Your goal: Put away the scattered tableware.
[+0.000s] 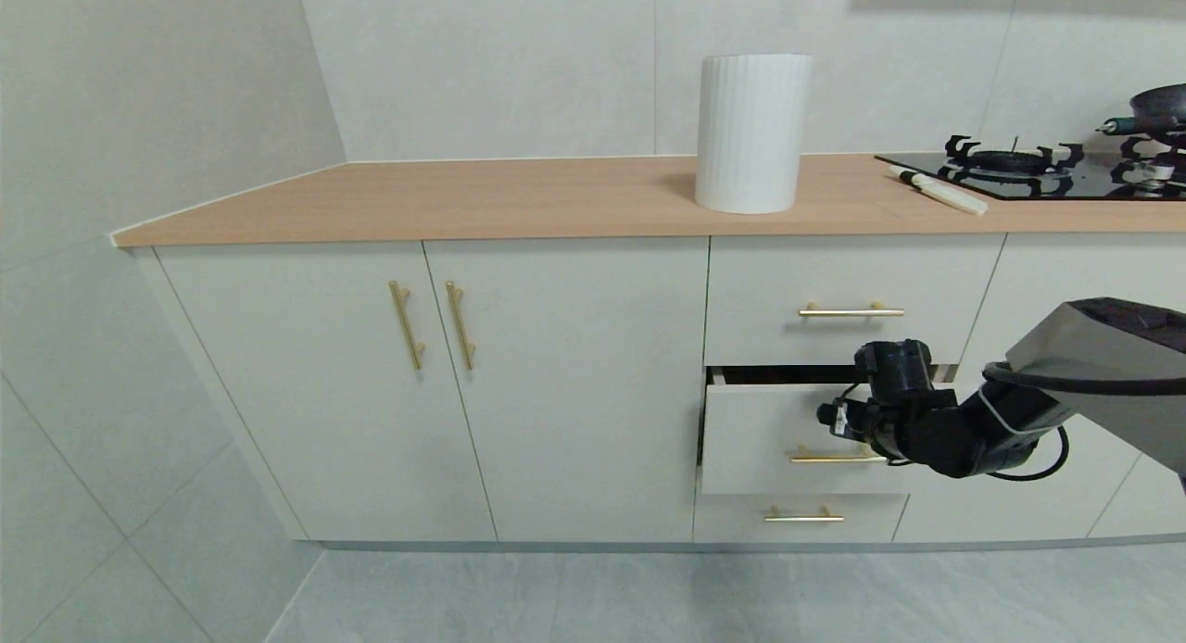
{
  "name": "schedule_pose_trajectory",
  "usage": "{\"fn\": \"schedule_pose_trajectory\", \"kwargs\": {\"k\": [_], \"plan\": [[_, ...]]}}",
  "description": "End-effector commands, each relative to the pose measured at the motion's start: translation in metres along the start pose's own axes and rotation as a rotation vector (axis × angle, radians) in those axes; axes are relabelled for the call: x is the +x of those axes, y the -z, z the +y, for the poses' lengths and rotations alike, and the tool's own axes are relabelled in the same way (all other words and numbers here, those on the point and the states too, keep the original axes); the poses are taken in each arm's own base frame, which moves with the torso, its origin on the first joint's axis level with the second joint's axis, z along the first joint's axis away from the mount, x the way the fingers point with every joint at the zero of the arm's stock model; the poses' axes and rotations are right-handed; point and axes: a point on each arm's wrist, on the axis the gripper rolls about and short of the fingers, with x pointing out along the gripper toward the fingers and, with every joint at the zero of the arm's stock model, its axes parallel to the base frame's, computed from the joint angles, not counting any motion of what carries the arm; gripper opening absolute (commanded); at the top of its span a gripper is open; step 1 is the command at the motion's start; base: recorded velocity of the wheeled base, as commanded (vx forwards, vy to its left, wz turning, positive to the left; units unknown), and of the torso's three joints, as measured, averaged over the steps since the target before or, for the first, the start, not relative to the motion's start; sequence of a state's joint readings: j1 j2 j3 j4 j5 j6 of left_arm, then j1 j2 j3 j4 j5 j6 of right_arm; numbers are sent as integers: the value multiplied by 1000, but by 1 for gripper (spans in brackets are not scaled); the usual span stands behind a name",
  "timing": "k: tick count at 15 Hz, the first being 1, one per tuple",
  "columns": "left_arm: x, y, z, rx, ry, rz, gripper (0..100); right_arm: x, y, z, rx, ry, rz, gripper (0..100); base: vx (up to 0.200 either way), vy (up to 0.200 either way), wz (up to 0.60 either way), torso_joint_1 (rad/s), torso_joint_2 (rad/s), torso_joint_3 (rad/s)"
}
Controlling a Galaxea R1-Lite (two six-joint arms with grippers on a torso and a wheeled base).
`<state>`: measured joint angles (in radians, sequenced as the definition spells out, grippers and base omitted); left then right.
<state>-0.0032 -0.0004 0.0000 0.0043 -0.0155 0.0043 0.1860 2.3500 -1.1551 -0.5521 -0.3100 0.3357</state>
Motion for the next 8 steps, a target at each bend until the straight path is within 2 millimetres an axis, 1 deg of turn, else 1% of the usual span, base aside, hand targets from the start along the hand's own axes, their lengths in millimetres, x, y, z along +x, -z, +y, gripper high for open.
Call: {"fn": "schedule_pose_trajectory", "kwargs": {"k": [1, 8], "plan": [[0, 0, 0, 0, 0, 1, 100, 7, 4, -1, 1, 5, 7, 100, 0, 0, 0, 0, 0, 0], [0, 0, 0, 0, 0, 1, 100, 27, -10, 0, 139, 27, -61, 100, 0, 0, 0, 0, 0, 0]]}}
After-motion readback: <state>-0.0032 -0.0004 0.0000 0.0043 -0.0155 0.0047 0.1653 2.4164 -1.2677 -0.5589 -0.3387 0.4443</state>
